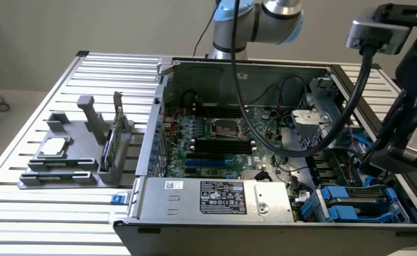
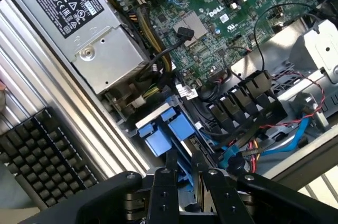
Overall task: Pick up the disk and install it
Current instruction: 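Insert the first disk wire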
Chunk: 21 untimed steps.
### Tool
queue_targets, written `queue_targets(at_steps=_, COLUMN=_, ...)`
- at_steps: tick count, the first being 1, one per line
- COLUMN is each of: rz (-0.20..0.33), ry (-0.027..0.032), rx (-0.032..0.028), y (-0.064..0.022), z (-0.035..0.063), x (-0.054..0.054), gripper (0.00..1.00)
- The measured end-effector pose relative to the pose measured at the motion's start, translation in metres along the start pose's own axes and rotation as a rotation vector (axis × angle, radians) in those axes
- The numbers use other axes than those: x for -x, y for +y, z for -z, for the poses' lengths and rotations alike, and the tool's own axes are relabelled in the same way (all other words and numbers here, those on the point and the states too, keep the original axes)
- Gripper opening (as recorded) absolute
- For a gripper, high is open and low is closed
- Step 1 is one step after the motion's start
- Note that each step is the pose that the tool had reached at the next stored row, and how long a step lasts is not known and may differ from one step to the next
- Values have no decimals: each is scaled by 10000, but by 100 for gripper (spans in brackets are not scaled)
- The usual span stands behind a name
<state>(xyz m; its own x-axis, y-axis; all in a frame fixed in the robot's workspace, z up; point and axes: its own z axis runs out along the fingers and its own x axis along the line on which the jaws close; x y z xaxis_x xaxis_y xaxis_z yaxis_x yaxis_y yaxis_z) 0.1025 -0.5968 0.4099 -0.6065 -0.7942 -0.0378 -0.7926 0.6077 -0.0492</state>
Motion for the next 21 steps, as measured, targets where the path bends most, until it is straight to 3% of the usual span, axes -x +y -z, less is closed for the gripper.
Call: queue_targets(at_steps=21, rz=-3808, ry=187, rx=-144, y=2, z=-31, x=-1, gripper=25)
